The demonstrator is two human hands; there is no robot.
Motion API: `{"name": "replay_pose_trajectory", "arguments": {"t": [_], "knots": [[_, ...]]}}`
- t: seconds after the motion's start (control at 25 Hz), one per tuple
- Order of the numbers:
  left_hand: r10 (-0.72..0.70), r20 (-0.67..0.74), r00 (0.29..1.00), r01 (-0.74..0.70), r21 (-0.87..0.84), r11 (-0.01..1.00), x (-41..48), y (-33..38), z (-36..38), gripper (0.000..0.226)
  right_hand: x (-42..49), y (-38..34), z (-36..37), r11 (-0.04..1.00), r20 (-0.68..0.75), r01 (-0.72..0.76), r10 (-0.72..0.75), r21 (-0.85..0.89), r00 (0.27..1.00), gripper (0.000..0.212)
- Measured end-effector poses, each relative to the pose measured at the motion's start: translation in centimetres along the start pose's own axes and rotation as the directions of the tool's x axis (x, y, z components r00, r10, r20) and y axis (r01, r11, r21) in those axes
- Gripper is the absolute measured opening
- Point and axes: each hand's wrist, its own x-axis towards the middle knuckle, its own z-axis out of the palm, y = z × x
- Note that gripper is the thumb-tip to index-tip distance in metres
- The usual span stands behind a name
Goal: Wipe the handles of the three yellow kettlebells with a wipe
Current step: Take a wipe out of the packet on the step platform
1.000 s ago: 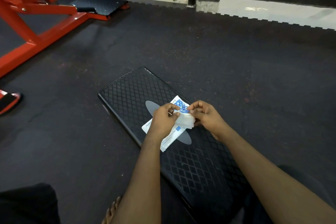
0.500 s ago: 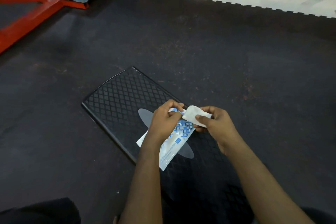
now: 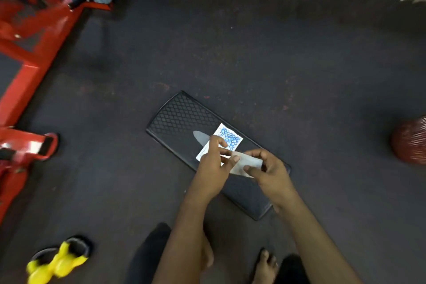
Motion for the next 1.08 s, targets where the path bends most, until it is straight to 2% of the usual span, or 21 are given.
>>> {"name": "replay_pose_trajectory", "arguments": {"t": [0.16, 0.32, 0.4, 0.48, 0.68, 0.88, 1.0, 1.08], "knots": [[0.017, -0.038, 0.999, -0.014, 0.082, 0.997, -10.3, 11.8, -5.9, 0.027, -10.2, -13.5, -1.5, 0.999, 0.126, 0.038, -0.036, -0.018, 0.991, 0.024], [0.115, -0.264, 0.958, -0.070, 0.174, 0.982, -21.7, 20.7, -11.0, 0.020, -19.7, -23.4, -0.7, 0.997, 0.284, 0.079, -0.077, 0.003, 0.956, 0.014], [0.145, -0.359, 0.922, -0.083, 0.182, 0.980, -26.8, 22.6, -13.1, 0.019, -23.4, -26.1, 1.0, 0.993, 0.337, 0.117, -0.113, 0.010, 0.935, 0.014], [0.186, -0.472, 0.862, -0.109, 0.187, 0.976, -31.6, 23.0, -15.4, 0.019, -27.1, -28.0, 3.7, 0.985, 0.396, 0.173, -0.158, 0.000, 0.904, 0.010], [0.161, -0.665, 0.729, -0.072, 0.159, 0.985, -42.7, 20.9, -21.6, 0.020, -35.7, -29.7, 12.0, 0.951, 0.550, 0.307, -0.247, -0.018, 0.797, 0.012], [0.141, -0.769, 0.623, -0.029, 0.157, 0.987, -54.8, 16.6, -26.9, 0.026, -44.2, -29.2, 21.5, 0.919, 0.674, 0.393, -0.271, -0.032, 0.688, 0.015], [0.136, -0.798, 0.587, -0.001, 0.167, 0.986, -62.9, 12.9, -30.7, 0.035, -50.6, -27.9, 28.3, 0.928, 0.740, 0.371, -0.228, -0.032, 0.633, 0.013], [0.151, -0.810, 0.567, 0.023, 0.199, 0.980, -68.6, 10.4, -33.4, 0.042, -55.2, -26.6, 33.1, 0.926, 0.791, 0.378, -0.221, -0.014, 0.570, 0.009]]}}
